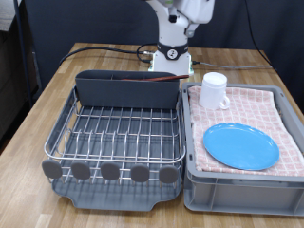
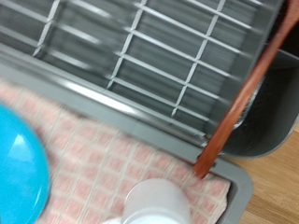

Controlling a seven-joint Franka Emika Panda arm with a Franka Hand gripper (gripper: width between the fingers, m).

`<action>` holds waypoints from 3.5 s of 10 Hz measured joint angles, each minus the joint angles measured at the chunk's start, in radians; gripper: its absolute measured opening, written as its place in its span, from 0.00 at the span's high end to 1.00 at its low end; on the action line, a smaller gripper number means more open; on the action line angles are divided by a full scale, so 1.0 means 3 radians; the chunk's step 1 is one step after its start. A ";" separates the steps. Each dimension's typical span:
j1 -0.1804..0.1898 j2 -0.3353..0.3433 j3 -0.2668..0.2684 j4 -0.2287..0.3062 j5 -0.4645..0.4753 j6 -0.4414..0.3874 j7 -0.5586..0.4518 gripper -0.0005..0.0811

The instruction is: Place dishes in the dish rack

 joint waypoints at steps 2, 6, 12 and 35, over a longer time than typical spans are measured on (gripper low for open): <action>0.0024 0.0060 0.0010 0.0054 0.0002 -0.0001 -0.0080 0.01; 0.0093 0.0251 -0.0273 0.0044 0.0235 0.0525 -0.1004 0.01; 0.0279 0.0785 -0.0216 0.0435 0.0396 0.0577 -0.1512 0.01; 0.0567 0.1875 0.0047 -0.0030 0.3095 0.2736 -0.3981 0.01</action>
